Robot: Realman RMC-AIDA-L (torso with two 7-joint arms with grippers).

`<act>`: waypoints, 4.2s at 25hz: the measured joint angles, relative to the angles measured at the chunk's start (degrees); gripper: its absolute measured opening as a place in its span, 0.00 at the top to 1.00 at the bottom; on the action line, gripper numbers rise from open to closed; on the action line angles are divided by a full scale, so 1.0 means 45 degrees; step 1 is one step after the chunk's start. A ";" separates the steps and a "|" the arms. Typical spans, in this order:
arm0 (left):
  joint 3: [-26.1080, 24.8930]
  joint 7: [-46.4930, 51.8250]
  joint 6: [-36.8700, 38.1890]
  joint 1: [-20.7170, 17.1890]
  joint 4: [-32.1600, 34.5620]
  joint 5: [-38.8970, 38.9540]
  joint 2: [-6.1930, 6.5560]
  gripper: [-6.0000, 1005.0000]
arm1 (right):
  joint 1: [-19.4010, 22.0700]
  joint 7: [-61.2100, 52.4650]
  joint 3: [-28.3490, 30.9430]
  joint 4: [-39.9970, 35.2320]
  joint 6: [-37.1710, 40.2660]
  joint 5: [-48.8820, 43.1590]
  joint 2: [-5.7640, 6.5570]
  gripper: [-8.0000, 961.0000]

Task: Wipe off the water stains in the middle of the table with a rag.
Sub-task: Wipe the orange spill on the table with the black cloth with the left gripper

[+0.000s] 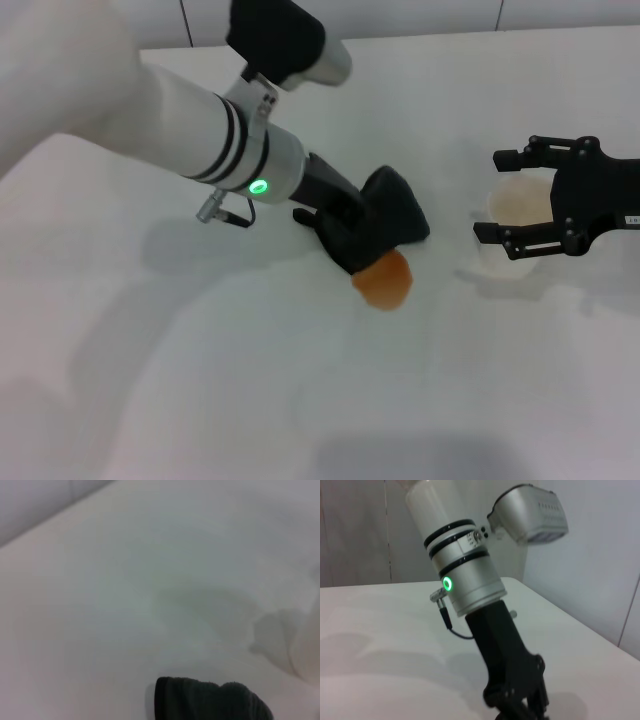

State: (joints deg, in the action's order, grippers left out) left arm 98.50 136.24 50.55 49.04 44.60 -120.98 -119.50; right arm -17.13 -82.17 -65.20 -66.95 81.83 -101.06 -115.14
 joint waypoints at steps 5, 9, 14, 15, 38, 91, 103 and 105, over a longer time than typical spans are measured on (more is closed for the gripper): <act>0.0688 0.0080 0.0076 0.0461 -0.0658 -0.0033 -0.0018 0.92 | -0.0003 -0.0001 -0.0022 0.0000 0.0000 0.0011 0.0000 0.10; 0.0707 0.0068 0.0099 0.0493 -0.0775 -0.0243 -0.0021 0.92 | -0.0003 -0.0001 -0.0023 -0.0001 0.0027 0.0015 0.0000 0.11; 0.0733 -0.0188 0.0166 0.0442 -0.0625 -0.0329 -0.0016 0.92 | 0.0010 -0.0001 -0.0008 0.0015 0.0030 0.0017 0.0000 0.11; 0.0737 -0.0305 0.0237 0.0462 -0.0609 -0.0330 -0.0014 0.92 | 0.0019 -0.0001 0.0008 0.0015 0.0031 0.0018 0.0000 0.10; 0.1520 -0.2025 0.2438 0.0521 0.0623 -0.0309 -0.0008 0.92 | -0.0002 -0.0002 0.0086 0.0035 -0.0081 0.0016 0.0001 0.11; 0.0000 -0.1558 0.2303 0.0146 0.1208 -0.1103 -0.0009 0.90 | -0.0001 -0.0002 0.0095 0.0033 -0.0098 0.0015 0.0001 0.11; 0.0387 -0.3768 0.5024 0.0122 0.1860 0.0274 -0.0006 0.88 | -0.0001 -0.0020 0.0095 0.0033 -0.0208 0.0016 0.0020 0.10; 0.0392 -0.4086 0.5492 0.0099 0.1970 0.0391 -0.0007 0.88 | -0.0001 -0.0021 0.0094 0.0034 -0.0214 0.0015 0.0021 0.10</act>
State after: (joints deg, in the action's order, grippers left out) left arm 100.26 117.85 75.26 49.49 53.46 -119.22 -119.53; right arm -17.14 -82.26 -64.78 -66.80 80.87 -100.99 -115.04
